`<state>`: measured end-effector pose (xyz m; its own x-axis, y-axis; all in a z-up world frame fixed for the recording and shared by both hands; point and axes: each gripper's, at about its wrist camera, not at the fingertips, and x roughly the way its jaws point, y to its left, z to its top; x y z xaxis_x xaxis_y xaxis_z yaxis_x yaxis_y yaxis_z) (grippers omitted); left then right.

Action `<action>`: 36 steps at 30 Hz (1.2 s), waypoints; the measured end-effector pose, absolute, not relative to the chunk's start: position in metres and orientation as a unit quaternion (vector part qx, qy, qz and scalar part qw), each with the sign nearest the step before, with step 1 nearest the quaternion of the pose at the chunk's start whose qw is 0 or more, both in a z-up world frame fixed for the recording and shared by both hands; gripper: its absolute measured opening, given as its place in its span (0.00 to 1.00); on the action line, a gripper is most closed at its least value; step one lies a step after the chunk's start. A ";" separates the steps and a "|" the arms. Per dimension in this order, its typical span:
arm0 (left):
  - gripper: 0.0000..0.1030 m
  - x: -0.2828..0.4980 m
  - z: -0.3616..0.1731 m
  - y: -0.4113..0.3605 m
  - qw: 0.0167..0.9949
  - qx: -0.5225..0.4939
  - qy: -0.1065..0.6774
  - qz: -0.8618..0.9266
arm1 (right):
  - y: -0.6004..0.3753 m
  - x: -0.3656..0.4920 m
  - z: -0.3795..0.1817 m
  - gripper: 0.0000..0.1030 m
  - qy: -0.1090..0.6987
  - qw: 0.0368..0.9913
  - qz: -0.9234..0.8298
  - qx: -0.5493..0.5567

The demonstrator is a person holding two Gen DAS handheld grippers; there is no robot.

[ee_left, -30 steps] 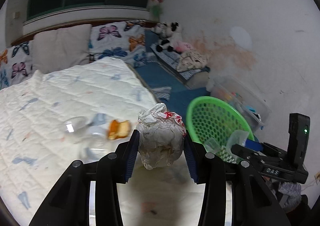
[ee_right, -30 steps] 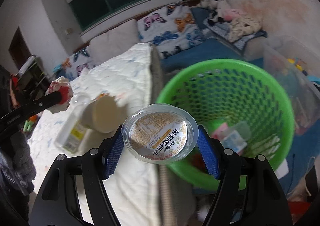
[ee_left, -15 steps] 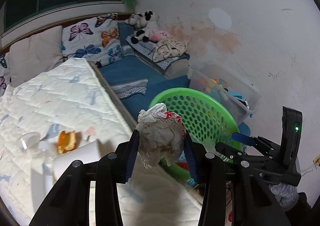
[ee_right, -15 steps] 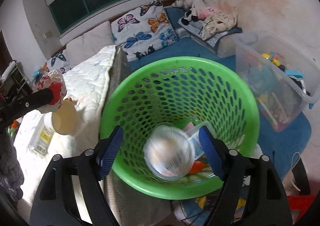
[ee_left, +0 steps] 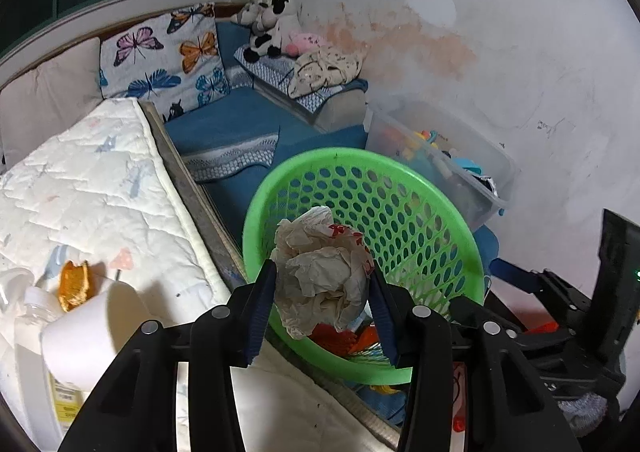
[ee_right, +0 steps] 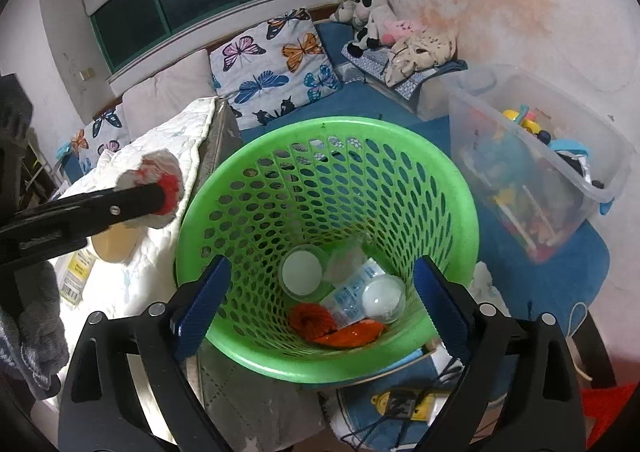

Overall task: Collect trash
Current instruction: 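Carry tissue and container over the green basket and open both tools, then move both tools back over the bed toward the water bottle and paper cup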

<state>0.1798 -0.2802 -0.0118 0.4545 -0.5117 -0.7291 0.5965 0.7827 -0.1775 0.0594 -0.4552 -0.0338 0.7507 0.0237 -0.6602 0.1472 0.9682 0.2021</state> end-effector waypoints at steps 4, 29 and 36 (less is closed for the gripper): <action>0.44 0.181 -0.017 -0.286 0.849 0.056 0.414 -0.323 | -0.454 0.056 -0.032 0.91 0.345 0.931 -0.038 0.114; 0.68 0.163 -0.008 -0.223 0.873 0.039 0.392 -0.288 | -0.422 0.053 -0.025 0.92 0.337 0.935 -0.013 0.108; 0.68 0.156 -0.006 -0.176 0.892 0.051 0.379 -0.242 | -0.396 0.060 -0.022 0.92 0.341 0.935 0.014 0.097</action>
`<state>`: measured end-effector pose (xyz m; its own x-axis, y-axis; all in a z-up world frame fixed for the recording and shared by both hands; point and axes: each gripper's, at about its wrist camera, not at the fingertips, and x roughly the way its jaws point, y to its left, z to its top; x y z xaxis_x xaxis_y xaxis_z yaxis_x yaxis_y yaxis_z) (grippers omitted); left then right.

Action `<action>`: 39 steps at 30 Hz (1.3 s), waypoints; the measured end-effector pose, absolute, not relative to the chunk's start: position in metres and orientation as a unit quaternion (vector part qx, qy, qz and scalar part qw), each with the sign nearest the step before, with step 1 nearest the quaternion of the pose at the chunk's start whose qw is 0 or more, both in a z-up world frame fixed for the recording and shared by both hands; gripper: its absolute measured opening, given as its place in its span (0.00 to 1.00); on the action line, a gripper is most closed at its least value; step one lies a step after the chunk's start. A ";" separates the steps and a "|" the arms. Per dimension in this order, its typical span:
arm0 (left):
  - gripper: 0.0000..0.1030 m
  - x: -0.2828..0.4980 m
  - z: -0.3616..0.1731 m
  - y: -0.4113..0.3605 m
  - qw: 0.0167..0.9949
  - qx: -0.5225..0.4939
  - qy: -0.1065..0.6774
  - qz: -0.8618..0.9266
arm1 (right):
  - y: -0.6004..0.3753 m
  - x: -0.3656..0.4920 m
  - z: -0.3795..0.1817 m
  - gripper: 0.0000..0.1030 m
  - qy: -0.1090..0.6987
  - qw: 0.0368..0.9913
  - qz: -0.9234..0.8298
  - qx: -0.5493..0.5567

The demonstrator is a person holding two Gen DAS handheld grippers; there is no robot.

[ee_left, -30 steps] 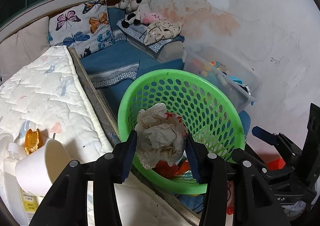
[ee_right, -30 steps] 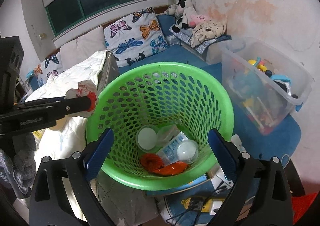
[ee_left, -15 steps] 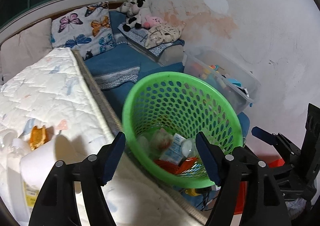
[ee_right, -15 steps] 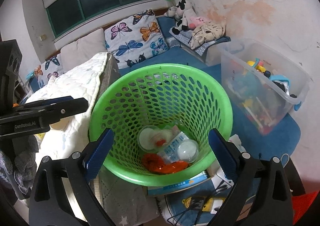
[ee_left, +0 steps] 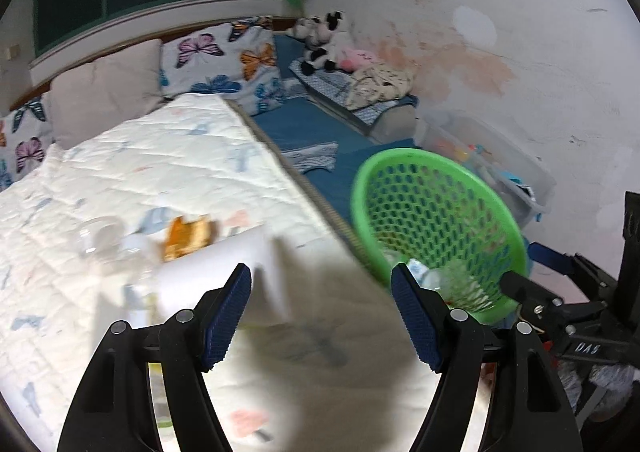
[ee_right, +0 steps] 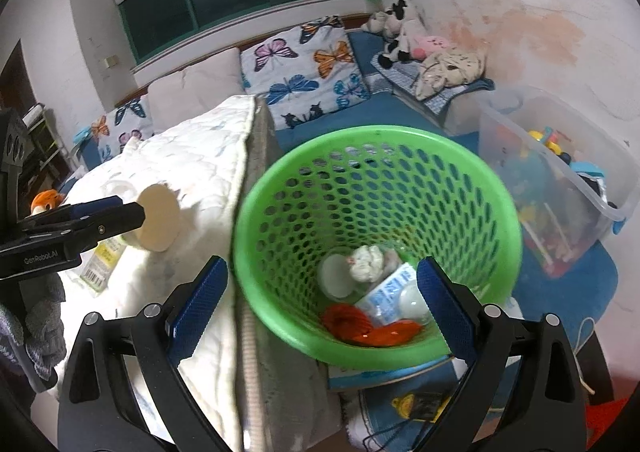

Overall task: Collect trash
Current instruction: 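Move both tools back over the bed toward the water bottle and paper cup, then grasp the clear water bottle with the left tool while the right tool grasps the white paper cup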

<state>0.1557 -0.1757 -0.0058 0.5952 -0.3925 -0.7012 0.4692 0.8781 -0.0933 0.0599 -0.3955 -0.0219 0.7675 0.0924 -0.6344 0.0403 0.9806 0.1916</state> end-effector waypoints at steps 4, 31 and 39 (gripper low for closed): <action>0.68 0.156 -0.006 -0.148 0.900 0.059 0.375 -0.212 | -0.381 0.065 -0.020 0.92 0.341 0.935 0.032 0.089; 0.65 0.211 -0.055 -0.078 0.870 0.103 0.458 -0.150 | -0.312 0.110 -0.016 0.92 0.364 0.918 0.154 0.040; 0.53 0.223 -0.058 -0.080 0.868 0.098 0.460 -0.159 | -0.291 0.130 -0.020 0.92 0.373 0.906 0.201 0.015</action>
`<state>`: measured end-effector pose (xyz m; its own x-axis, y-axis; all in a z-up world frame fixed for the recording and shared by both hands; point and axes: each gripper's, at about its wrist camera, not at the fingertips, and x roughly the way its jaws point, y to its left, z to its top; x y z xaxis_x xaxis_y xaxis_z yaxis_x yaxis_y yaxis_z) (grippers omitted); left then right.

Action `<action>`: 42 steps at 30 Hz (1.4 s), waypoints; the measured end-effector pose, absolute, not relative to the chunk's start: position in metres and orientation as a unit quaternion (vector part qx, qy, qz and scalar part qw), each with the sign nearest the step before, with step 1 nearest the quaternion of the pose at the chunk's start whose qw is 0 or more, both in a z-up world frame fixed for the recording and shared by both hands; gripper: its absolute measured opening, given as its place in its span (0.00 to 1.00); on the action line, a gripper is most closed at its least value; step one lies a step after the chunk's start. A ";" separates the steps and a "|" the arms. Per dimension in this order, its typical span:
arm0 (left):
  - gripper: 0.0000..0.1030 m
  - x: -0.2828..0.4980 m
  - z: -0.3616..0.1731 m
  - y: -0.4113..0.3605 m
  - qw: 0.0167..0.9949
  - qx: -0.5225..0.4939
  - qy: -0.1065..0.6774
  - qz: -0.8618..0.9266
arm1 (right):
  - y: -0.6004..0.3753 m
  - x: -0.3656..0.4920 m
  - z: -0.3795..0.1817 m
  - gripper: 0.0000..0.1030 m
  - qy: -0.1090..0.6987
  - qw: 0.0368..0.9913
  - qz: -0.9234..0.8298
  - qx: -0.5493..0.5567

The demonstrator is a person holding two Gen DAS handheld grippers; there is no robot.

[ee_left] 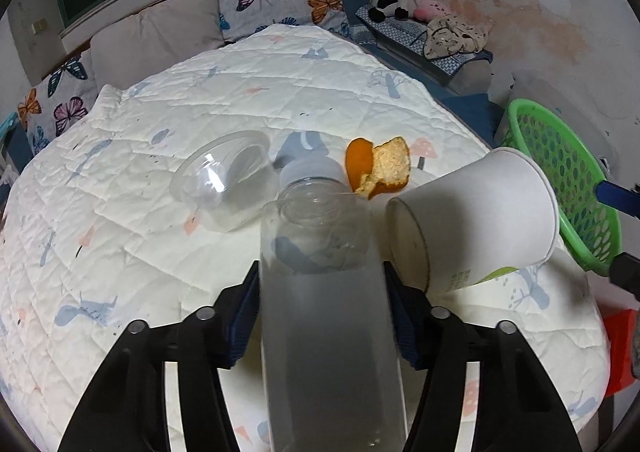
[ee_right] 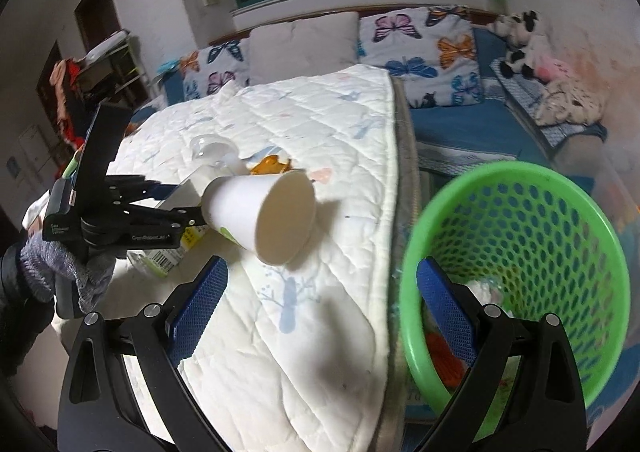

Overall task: Collect trash
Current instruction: 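Grasp the clear water bottle with the left tool while the right tool grasps the white paper cup, then carry bottle and cup over the green basket and open both tools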

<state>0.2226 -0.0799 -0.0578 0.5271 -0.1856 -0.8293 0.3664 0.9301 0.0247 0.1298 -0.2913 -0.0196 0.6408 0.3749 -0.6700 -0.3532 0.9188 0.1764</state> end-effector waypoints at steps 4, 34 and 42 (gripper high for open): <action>0.53 0.220 -0.057 -0.080 0.871 0.104 0.452 -0.162 | -0.280 0.144 -0.022 0.92 0.377 0.899 0.225 0.002; 0.52 0.187 -0.021 -0.020 0.897 0.040 0.416 -0.140 | -0.252 0.215 -0.056 0.91 0.432 0.815 0.378 0.072; 0.52 0.177 -0.014 -0.021 0.902 0.038 0.407 -0.142 | -0.250 0.195 -0.049 0.83 0.416 0.832 0.363 0.054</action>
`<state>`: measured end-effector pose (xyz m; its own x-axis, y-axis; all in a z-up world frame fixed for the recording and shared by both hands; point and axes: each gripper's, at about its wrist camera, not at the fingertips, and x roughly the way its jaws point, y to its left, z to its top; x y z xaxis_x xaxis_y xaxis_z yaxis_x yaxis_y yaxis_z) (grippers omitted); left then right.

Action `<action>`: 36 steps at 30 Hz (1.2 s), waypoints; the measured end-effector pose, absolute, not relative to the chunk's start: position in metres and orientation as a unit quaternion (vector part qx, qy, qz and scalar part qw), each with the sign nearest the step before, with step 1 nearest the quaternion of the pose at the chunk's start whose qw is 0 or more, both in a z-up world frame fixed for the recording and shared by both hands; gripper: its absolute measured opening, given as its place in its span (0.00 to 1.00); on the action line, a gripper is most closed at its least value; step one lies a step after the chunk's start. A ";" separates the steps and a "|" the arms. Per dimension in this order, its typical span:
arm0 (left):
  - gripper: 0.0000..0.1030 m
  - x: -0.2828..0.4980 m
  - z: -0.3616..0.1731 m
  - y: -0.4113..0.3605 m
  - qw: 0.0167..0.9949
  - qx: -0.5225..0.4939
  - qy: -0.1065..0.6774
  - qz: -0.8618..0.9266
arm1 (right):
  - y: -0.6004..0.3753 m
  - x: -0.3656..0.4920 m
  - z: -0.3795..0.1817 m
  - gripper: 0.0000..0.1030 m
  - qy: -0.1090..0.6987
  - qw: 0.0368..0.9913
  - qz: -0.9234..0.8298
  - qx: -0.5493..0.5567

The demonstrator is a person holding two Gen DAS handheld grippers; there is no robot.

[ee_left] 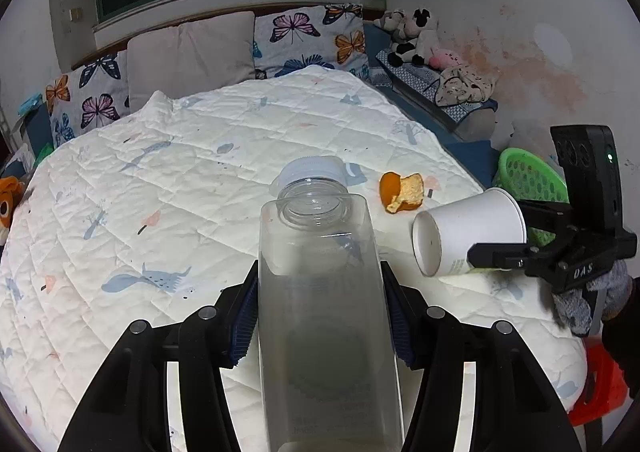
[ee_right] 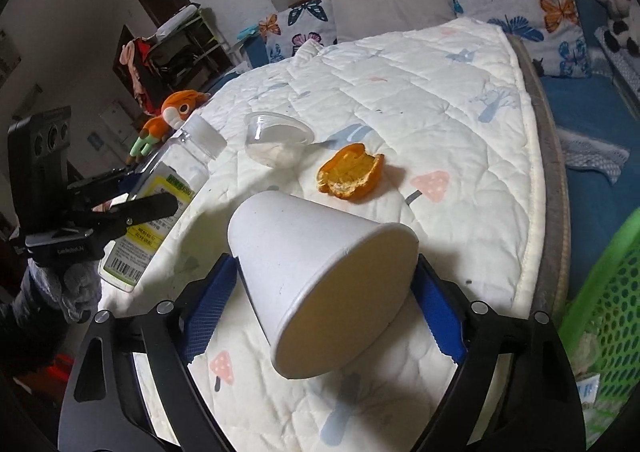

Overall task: Collect trash
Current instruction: 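Carry bottle and cup over the green basket and open both tools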

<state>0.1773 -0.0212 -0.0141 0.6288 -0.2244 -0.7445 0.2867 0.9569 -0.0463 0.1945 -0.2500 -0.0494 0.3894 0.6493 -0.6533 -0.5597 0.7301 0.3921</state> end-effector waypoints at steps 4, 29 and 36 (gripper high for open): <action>0.52 0.171 -0.008 -0.025 0.903 0.039 0.400 -0.152 | -0.254 0.178 -0.043 0.83 0.406 0.845 0.344 0.049; 0.52 0.152 0.019 -0.151 0.880 0.081 0.374 -0.281 | -0.395 0.116 -0.037 0.84 0.399 0.912 0.070 0.060; 0.52 0.161 0.016 -0.193 0.868 0.098 0.379 -0.305 | -0.428 0.111 -0.048 0.85 0.408 0.910 0.033 0.069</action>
